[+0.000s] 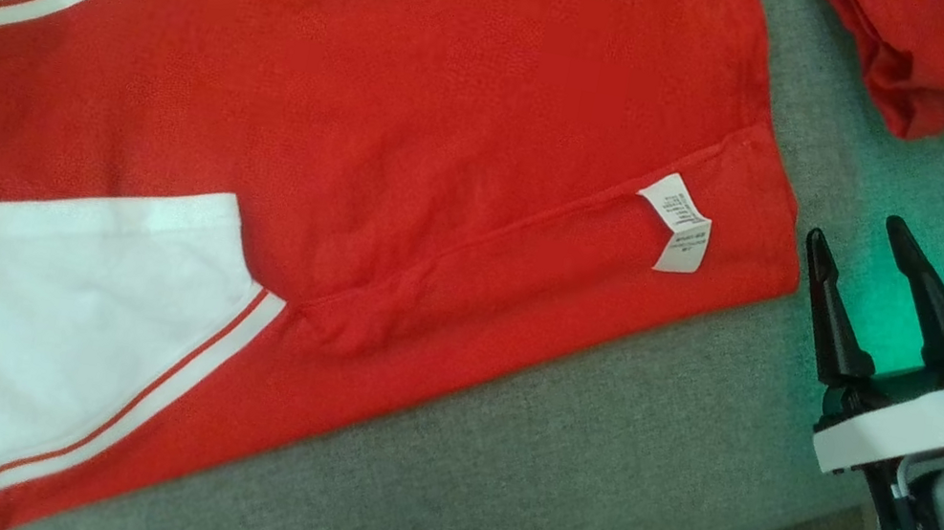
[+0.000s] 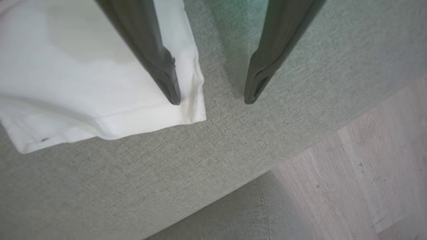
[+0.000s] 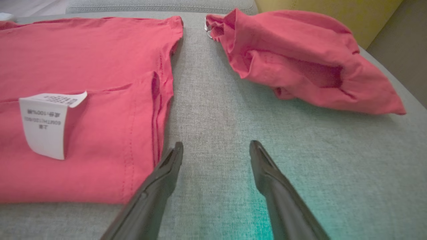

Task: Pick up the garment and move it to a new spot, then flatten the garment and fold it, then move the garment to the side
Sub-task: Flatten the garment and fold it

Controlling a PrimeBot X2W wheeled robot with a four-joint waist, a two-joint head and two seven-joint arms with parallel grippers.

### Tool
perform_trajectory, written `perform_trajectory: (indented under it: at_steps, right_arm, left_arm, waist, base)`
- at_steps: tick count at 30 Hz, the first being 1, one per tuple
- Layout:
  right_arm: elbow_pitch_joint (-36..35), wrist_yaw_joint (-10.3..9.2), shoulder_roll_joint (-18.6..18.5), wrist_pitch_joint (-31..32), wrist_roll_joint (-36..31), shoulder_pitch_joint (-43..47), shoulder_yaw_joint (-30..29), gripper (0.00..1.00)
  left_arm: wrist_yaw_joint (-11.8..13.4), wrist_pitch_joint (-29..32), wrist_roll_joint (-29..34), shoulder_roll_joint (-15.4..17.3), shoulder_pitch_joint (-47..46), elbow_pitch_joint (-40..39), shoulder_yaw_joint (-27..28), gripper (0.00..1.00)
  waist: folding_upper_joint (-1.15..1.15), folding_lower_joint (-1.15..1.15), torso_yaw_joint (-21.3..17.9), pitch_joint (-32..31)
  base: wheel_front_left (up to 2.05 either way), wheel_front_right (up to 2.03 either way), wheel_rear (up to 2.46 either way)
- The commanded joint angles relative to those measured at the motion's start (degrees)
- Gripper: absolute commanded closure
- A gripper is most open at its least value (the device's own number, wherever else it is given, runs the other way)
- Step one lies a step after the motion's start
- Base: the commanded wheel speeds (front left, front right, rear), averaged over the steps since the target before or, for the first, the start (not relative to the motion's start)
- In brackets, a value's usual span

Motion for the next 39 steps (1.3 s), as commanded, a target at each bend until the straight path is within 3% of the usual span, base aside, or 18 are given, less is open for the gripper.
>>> perform_trajectory:
  at_steps: [1, 7, 8, 9, 10, 21, 25, 29, 33, 39]
  right_arm:
    - [-0.69, -0.04, -1.03, -0.93, 0.60, 0.42, 0.82, 0.00]
    - [-0.03, -0.04, -0.64, -1.35, 0.75, -0.10, 1.32, 0.00]
    - [0.08, -0.04, -0.68, -1.39, 0.73, -0.22, 1.45, 0.00]
    - [0.15, -0.04, -0.81, -1.42, 0.69, -0.37, 1.52, 0.00]
    - [0.22, -0.04, -1.07, -1.45, 0.64, -0.60, 1.51, 0.00]
    - [-3.62, -0.04, -4.98, 1.80, 6.33, -7.61, 2.17, 0.00]
    - [-3.92, -0.04, -6.38, 9.43, 9.69, -15.19, 5.50, 0.00]
    - [0.37, -0.04, -6.56, 15.81, 10.02, -24.46, 9.41, 0.00]
    - [7.74, -0.04, -3.27, 21.39, 12.03, -32.26, 12.32, 0.00]
    - [16.94, -0.04, -0.71, 24.20, 12.68, -40.69, 16.77, 0.00]
  left_arm:
    - [-0.07, -0.74, 0.43, 3.11, -2.87, -0.81, 2.24, 0.00]
    - [-0.47, 0.07, -0.17, 3.17, -3.35, -0.77, 1.83, 0.00]
    - [-0.56, 0.42, -0.37, 3.18, -3.40, -0.85, 1.71, 0.09]
    - [-0.64, 0.64, -0.55, 3.21, -3.42, -0.92, 1.64, 0.66]
    - [-0.73, 0.76, -0.73, 3.27, -3.45, -0.97, 1.59, 1.00]
    - [-1.82, -3.50, 0.00, 3.07, -5.11, -3.72, -0.22, 1.00]
    - [-2.03, -5.74, 0.33, 2.51, -6.63, -5.54, -1.30, 1.00]
    - [-2.13, -7.40, 0.52, 1.85, -8.40, -6.63, -2.74, 1.00]
    - [-2.16, -8.33, 0.03, 1.86, -9.52, -7.30, -4.65, 1.00]
    - [-2.17, -9.55, -0.94, 2.54, -11.21, -7.93, -7.49, 1.00]
  waist:
    - [0.00, 0.00, -0.36, 0.26]
    - [0.00, 0.00, -0.86, 1.23]
    - [0.00, 0.00, -0.88, 1.32]
    - [0.00, 0.00, -0.90, 1.36]
    - [0.00, 0.00, -0.87, 1.37]
    - [0.00, 0.00, 0.97, 0.76]
    - [0.00, 0.00, 2.42, 0.94]
    - [0.00, 0.00, 4.01, 1.64]
    - [0.00, 0.00, 5.06, 1.94]
    - [0.00, 0.00, 6.11, 2.40]
  base:
    - [0.00, 0.00, 0.00]
    - [0.00, 0.00, 0.00]
    - [0.00, 0.00, 0.00]
    - [0.00, 0.00, 0.00]
    - [0.00, 0.00, 0.00]
    - [0.00, 0.00, 0.00]
    - [0.00, 0.00, 0.00]
    - [0.00, 0.00, 0.00]
    - [0.00, 0.00, 0.00]
    - [0.00, 0.00, 0.00]
